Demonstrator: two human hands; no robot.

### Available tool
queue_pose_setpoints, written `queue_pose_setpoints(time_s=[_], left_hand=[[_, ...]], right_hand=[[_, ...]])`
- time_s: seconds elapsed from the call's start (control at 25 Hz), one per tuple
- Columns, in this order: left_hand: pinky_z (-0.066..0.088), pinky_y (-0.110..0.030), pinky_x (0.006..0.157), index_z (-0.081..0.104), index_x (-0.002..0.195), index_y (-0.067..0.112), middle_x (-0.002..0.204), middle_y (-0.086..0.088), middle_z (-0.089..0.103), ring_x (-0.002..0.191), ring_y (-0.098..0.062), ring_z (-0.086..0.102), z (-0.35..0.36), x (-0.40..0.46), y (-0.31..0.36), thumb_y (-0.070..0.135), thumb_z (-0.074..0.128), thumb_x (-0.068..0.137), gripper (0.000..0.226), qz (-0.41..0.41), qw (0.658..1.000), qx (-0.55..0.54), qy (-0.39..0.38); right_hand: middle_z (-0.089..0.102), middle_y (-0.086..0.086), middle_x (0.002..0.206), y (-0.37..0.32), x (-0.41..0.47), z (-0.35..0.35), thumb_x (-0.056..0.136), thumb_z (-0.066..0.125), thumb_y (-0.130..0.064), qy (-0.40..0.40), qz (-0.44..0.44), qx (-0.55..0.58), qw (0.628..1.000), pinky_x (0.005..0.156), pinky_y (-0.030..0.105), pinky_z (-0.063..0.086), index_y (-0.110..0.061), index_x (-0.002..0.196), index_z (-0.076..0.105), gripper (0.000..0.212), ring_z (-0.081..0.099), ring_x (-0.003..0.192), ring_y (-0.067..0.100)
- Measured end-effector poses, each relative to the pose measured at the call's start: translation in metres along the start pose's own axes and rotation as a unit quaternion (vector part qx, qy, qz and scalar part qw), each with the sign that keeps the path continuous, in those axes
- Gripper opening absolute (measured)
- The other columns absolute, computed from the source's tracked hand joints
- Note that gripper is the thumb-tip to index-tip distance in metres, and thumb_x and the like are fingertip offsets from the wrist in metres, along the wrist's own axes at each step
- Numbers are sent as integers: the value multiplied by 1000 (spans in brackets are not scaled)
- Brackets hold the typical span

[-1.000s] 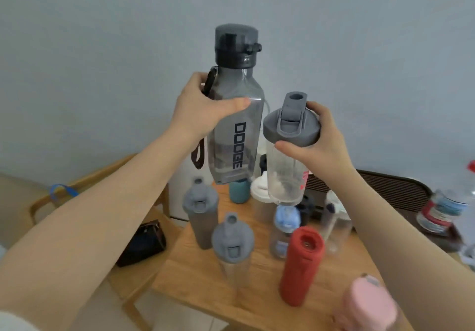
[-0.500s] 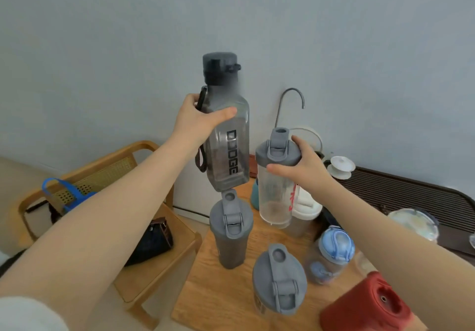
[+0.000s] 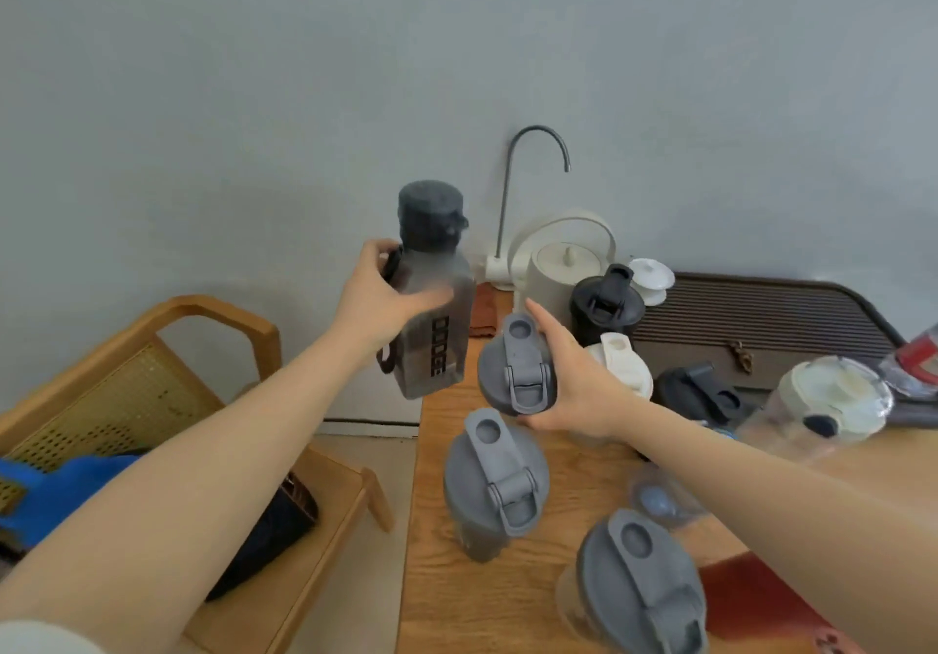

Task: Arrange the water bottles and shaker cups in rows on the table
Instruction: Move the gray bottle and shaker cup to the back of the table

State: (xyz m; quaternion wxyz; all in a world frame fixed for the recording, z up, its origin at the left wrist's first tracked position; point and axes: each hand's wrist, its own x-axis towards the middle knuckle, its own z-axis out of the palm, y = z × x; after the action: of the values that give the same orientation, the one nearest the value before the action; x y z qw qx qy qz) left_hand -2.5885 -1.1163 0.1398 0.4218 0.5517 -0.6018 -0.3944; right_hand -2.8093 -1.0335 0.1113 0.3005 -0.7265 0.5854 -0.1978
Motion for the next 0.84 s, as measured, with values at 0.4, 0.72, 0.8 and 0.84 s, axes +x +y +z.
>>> queue_pose_setpoints(time_s=[0.4,0.72,0.8,0.84], left_hand=[[43,-31,90,38,118,20,119,0,48,109,-16,48,22,7,-60,22,82,64,70,-16,997,-10,-76],[41,-28,87,33,111,26,114,4,44,107,-13,46,35,10,-75,24,81,65,67,-8,994,-10,-105],[43,-29,88,32,110,28,115,4,45,107,-14,47,41,7,-78,26,82,64,68,6,991,-4,-131],[43,-30,89,32,112,28,116,4,45,108,-15,47,44,4,-80,27,82,64,69,11,990,-4,-141]], right_hand=[[26,3,143,5,-1,19,67,80,-31,3,53,-73,996,101,22,32,-30,146,-2,114,37,129,20],[15,5,155,14,-6,-12,78,69,-25,-51,66,-248,965,116,34,16,-21,146,-7,103,14,142,23],[23,4,153,13,-17,-28,82,66,-23,-1,73,-224,972,117,37,17,-21,147,10,86,17,142,23],[27,4,151,14,-23,-35,83,65,-22,17,77,-218,973,117,36,17,-20,145,19,77,18,141,23]])
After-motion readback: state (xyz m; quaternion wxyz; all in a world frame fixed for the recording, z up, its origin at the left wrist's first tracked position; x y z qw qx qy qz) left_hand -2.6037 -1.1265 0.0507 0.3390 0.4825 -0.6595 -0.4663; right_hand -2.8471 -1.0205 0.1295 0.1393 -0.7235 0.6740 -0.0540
